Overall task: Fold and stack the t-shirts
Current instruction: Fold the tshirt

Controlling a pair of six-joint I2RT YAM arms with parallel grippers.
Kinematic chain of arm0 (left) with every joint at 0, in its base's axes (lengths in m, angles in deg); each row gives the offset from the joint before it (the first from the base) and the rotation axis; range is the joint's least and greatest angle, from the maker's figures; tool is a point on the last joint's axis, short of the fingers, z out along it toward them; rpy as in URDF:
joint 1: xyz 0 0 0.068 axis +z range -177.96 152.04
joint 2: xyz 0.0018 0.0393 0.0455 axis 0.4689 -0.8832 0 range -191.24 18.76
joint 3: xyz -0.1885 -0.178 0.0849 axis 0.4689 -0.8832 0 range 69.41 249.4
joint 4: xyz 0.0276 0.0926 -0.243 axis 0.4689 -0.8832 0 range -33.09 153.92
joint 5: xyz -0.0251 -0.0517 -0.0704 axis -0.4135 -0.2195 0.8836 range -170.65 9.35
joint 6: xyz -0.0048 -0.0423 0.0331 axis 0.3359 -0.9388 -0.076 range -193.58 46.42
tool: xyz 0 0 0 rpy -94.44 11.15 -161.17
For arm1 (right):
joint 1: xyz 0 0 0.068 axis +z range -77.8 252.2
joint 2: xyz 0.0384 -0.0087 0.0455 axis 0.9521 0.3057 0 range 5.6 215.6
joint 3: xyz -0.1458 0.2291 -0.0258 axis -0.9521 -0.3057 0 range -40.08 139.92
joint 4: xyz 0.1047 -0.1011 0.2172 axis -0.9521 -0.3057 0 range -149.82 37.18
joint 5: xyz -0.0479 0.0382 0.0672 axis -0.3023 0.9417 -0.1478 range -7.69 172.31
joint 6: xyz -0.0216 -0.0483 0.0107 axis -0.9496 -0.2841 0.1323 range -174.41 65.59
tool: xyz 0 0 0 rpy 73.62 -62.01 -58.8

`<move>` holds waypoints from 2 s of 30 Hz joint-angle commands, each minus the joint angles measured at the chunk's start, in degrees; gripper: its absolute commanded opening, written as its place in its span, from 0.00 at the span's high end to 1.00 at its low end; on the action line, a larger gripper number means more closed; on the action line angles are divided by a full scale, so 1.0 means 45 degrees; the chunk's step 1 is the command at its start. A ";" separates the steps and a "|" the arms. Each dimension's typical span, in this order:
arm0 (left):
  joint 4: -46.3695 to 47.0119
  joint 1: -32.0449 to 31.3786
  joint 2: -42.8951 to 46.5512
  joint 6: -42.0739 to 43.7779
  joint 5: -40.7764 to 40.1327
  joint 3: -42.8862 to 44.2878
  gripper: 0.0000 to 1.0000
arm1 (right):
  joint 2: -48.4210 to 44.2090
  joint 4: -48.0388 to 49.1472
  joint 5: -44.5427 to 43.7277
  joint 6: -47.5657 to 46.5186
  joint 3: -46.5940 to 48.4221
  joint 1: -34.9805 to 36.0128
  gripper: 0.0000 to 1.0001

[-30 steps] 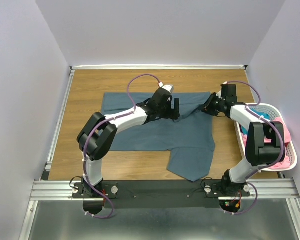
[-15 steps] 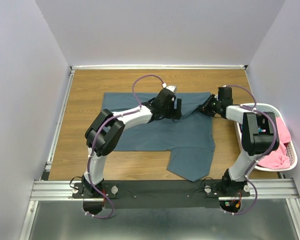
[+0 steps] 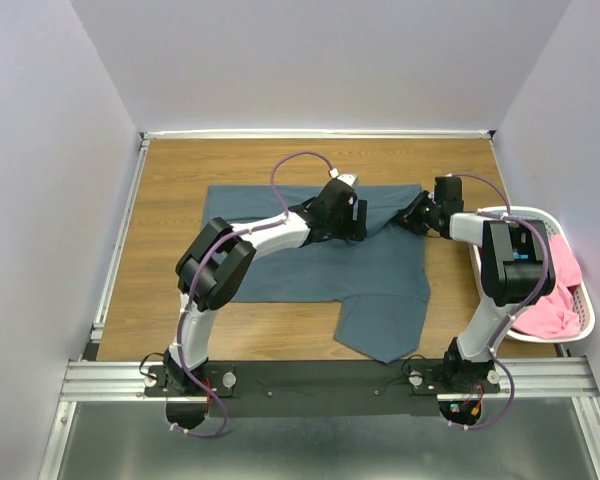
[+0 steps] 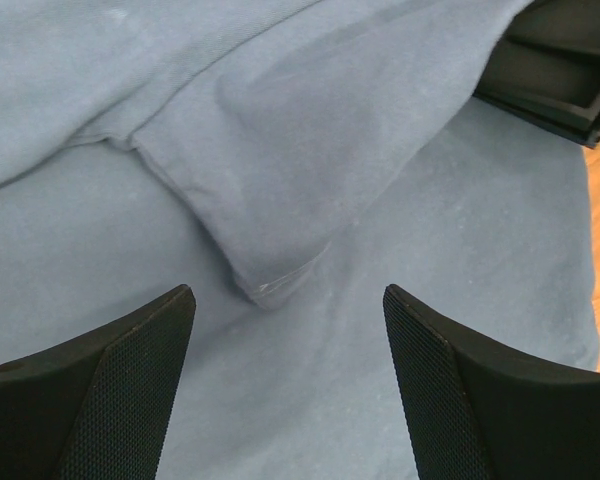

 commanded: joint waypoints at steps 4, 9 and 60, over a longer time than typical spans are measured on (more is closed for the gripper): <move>0.0109 -0.0206 -0.0594 -0.0168 0.0189 0.0567 0.19 | 0.0228 0.0535 -0.0030 0.0231 -0.0383 -0.0006 0.70; 0.0069 -0.0226 -0.0711 -0.0266 0.0033 0.0645 0.20 | -0.0122 0.0496 -0.0087 0.0465 -0.0656 -0.0006 0.71; -0.0283 -0.0402 -0.0066 -0.0695 -0.0495 -0.0155 0.32 | -0.4008 -0.5772 0.0674 -0.2541 0.0087 -0.0162 1.00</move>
